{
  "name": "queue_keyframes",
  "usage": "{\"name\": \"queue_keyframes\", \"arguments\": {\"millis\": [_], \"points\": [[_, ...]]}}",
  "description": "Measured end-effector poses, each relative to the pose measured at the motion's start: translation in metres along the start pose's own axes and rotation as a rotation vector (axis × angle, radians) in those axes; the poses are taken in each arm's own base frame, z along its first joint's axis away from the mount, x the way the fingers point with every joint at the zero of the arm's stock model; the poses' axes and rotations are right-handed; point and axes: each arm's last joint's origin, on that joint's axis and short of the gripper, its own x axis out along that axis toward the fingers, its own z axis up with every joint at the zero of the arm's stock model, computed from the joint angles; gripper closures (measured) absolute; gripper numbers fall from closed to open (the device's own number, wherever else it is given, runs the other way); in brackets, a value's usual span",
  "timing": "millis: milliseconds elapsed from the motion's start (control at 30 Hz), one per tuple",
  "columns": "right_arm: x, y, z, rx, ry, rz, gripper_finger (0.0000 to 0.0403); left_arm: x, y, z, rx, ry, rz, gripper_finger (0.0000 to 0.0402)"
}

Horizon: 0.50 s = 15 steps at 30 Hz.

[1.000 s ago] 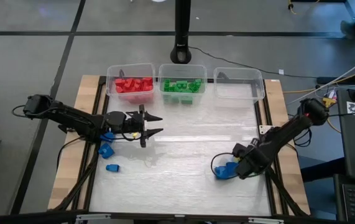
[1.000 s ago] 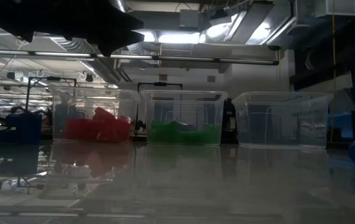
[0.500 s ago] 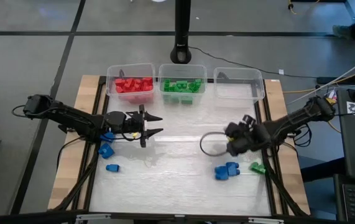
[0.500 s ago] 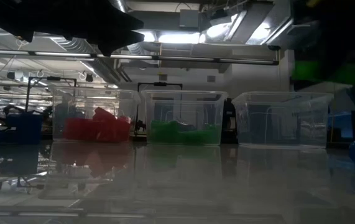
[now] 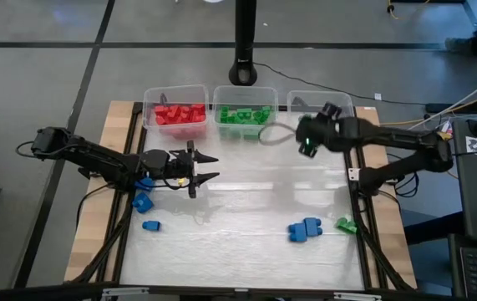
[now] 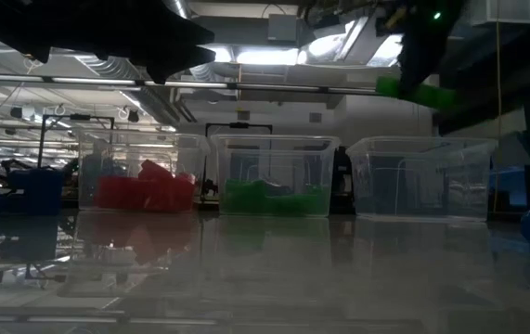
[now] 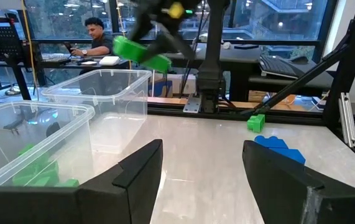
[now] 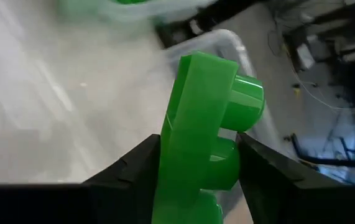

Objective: Sort blocks
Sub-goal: Put the green game piece into the middle transparent bin

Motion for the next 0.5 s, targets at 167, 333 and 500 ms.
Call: {"name": "queue_keyframes", "arguments": {"millis": [167,333,500], "points": [[0.029,-0.031,0.006,0.004,0.03,-0.005,0.0215,0.0,0.0,0.0,-0.004,0.001,0.0,0.0189],[0.038,-0.044,0.02,0.039,-0.1,0.048,0.0221,0.0,0.0,0.0,-0.003,0.002,0.0,0.0189],[0.045,-0.048,0.047,0.05,-0.328,0.09,0.0219,0.0,0.0,0.0,-0.001,0.002,0.0,0.0189]]}}
